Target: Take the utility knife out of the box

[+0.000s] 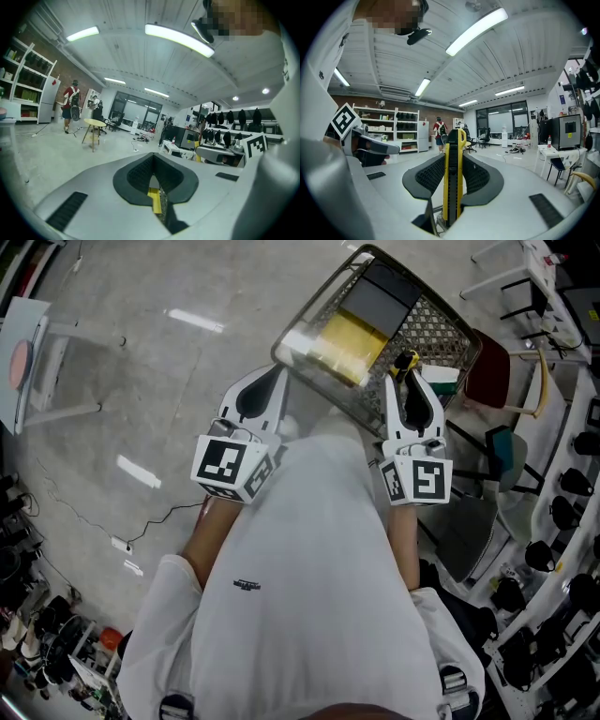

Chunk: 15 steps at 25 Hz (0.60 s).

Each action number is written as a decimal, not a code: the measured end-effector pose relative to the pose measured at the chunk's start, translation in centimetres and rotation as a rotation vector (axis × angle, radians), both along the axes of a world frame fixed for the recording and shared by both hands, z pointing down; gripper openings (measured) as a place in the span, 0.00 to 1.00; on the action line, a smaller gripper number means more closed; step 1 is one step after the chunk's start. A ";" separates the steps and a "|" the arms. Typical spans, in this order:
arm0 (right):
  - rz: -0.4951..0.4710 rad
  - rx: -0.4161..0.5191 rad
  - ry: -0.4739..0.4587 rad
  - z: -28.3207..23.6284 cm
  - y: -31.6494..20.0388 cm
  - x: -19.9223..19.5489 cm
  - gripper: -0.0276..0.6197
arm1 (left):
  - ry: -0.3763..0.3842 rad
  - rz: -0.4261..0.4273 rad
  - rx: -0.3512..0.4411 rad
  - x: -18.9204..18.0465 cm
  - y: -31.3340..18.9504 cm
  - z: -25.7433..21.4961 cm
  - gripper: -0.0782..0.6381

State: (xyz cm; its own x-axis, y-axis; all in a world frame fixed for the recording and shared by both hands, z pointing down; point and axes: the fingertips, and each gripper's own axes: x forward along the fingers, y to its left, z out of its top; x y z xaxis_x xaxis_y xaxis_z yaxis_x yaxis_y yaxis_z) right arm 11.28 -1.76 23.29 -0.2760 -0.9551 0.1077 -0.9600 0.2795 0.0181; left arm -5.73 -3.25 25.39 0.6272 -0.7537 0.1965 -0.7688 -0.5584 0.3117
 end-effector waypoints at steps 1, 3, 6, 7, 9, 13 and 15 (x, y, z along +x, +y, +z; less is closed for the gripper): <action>0.001 0.000 0.001 0.0 0.0 -0.1 0.20 | 0.000 -0.001 0.000 -0.1 0.0 0.0 0.11; 0.003 0.001 0.002 -0.1 0.1 -0.1 0.20 | 0.001 -0.003 0.000 -0.2 0.0 0.0 0.11; 0.012 -0.003 0.003 0.0 0.1 0.1 0.20 | 0.005 -0.003 0.000 -0.3 0.1 -0.1 0.11; 0.014 -0.004 0.002 0.0 0.1 0.1 0.20 | 0.006 -0.003 0.000 -0.3 0.0 -0.1 0.11; 0.018 -0.006 -0.002 0.1 0.1 0.2 0.20 | 0.007 -0.002 0.000 -0.2 0.0 -0.2 0.11; 0.023 -0.010 -0.008 0.4 -0.1 0.4 0.20 | 0.006 0.003 -0.001 0.1 -0.1 0.0 0.11; 0.026 -0.012 -0.009 0.7 -0.2 0.5 0.20 | 0.007 0.005 -0.001 0.1 -0.3 0.3 0.11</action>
